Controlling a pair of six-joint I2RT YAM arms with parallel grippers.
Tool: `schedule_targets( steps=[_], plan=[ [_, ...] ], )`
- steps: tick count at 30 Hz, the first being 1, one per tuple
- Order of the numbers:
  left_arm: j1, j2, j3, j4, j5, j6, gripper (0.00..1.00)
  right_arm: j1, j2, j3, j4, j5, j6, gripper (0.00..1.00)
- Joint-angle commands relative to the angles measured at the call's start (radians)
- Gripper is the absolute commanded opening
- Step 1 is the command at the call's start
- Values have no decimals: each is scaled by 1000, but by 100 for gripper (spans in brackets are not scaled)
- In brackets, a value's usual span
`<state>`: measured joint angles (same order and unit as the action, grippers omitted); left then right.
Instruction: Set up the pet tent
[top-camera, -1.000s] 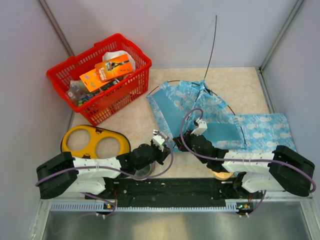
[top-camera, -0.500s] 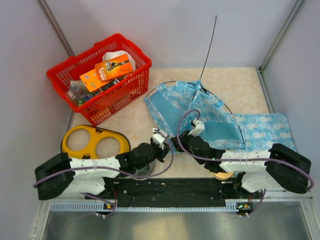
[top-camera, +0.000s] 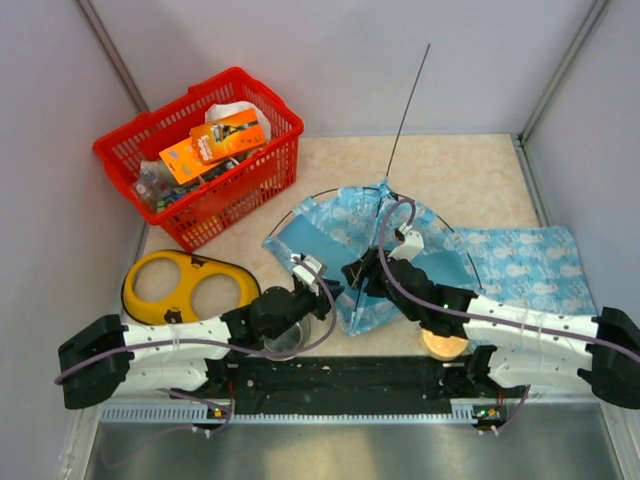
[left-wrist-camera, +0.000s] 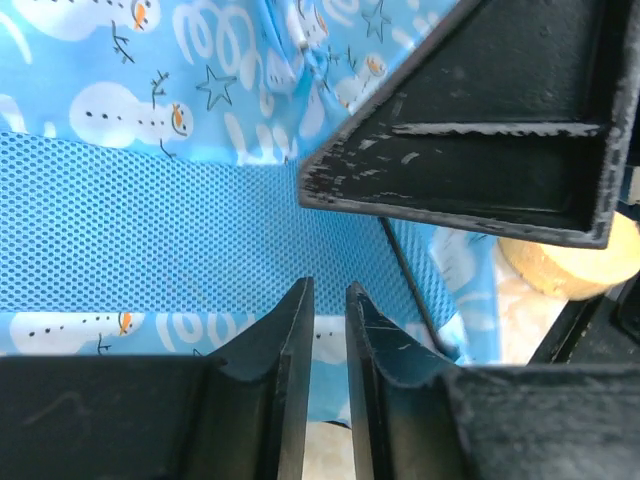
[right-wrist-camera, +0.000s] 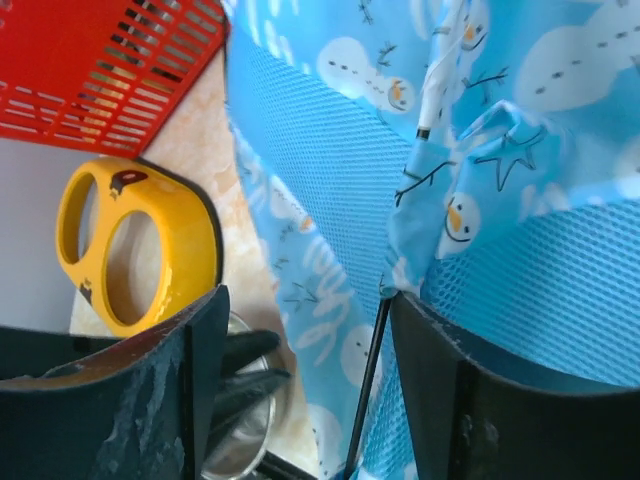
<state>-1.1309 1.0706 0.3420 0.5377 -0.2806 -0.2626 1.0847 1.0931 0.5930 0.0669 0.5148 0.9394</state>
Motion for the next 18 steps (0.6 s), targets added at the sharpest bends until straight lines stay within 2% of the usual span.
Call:
schedule_targets(
  steps=[1, 6, 13, 16, 18],
  plan=[
    [3, -50, -26, 100, -31, -9, 27, 6, -82, 60, -268, 48, 42, 68],
    [3, -104, -32, 56, -43, -10, 37, 3, -179, 96, -395, 41, -28, 70],
    [3, -230, -47, -19, -87, -36, 44, -31, -257, 292, -486, 43, -362, 72],
    [3, -271, -43, -64, -94, -43, 44, -103, -225, 379, -490, 59, -522, 78],
    [3, -290, -40, -84, -94, -50, 45, -208, -176, 445, -483, -23, -615, 81]
  ],
)
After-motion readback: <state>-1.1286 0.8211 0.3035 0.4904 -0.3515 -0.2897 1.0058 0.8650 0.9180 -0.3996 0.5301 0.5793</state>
